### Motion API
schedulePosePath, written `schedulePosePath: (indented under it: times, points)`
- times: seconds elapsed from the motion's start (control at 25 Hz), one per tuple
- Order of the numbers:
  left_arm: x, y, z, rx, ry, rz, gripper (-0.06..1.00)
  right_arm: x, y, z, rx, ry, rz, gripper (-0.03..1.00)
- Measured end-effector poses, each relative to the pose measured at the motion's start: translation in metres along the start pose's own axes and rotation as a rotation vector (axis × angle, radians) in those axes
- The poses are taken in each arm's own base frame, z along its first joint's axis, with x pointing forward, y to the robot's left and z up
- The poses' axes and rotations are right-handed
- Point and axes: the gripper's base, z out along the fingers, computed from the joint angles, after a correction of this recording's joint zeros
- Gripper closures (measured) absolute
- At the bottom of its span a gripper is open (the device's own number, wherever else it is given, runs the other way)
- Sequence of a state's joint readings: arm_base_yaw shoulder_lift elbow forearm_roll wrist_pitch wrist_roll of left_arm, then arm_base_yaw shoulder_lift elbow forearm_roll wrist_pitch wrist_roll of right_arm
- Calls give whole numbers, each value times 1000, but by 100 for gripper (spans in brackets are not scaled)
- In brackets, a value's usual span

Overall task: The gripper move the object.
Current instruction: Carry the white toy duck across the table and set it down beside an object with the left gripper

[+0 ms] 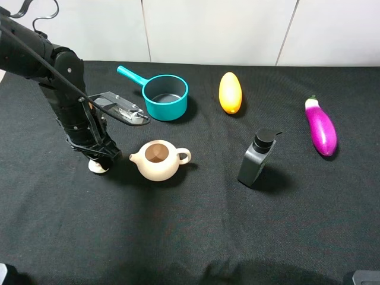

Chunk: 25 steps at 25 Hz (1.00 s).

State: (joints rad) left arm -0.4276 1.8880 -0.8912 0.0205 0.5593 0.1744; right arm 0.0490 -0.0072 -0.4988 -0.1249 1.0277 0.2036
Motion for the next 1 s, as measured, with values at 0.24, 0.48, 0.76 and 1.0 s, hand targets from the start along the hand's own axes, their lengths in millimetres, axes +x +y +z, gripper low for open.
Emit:
schedulePosePath:
  times: [0.24, 0.48, 0.76, 1.0]
  points:
    - [2, 0, -3, 3, 18, -12, 45, 0, 0, 0, 0, 0, 0, 27]
    - [1, 0, -27, -8, -52, -19, 45, 0, 0, 0, 0, 0, 0, 27]
    - [-9, 1, -56, -8, -74, -52, 47, 0, 0, 0, 0, 0, 0, 27]
    - [-14, 1, -76, -6, -79, -102, 47, 0, 0, 0, 0, 0, 0, 27]
